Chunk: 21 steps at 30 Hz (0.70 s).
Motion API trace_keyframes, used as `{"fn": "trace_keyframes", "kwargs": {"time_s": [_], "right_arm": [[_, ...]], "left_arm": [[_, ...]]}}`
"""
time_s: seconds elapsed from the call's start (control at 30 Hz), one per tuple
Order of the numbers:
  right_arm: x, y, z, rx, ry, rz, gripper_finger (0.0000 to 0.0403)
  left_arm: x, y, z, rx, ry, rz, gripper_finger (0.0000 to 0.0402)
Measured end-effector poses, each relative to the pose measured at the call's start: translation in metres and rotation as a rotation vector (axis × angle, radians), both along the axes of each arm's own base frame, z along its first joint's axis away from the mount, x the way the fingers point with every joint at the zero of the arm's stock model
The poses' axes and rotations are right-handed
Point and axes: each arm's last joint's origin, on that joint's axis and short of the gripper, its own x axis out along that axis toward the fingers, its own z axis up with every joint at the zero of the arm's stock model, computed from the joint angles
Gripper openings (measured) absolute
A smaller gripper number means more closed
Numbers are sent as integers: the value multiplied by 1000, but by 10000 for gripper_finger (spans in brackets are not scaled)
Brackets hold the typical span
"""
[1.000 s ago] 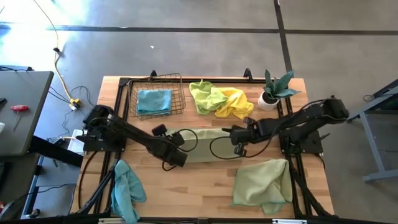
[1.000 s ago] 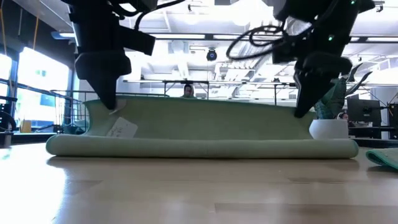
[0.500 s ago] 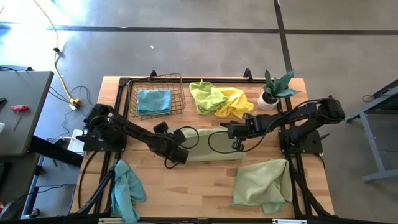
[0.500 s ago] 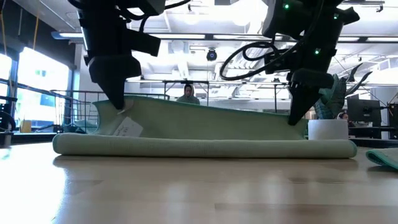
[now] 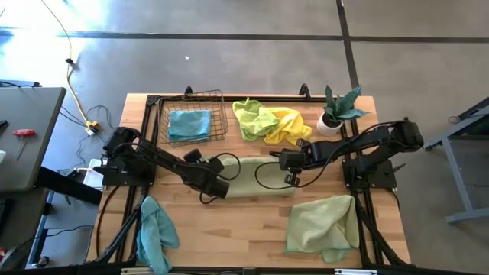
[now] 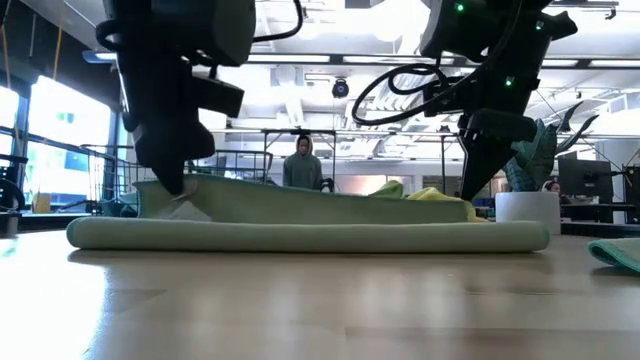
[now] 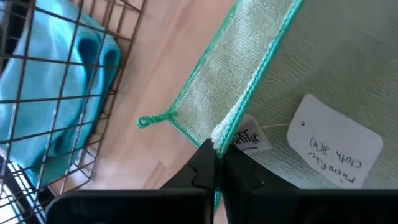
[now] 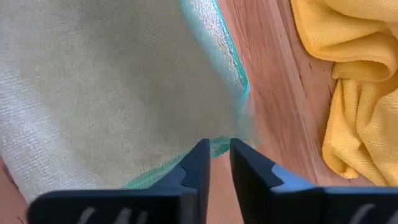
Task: Fold microfiber towels
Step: Fold the left green towel
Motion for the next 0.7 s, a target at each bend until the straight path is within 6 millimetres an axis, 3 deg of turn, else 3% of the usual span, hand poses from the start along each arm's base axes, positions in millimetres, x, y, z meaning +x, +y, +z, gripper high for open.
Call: {"fn": "trace_keyframes", "kwargs": {"time_s": [0.3,0.53,0.7], "right_arm": [[0,0,0,0,-5,0,129],[0,0,0,13,-12,-41,140],[-7,12,-6,34,-6,-78,140]], "left_arm": [[6,3,-3,24,-21,-77,70],[3,18,0,146,19,-62,107],[3,21,-3,-27,48,-29,110]]}}
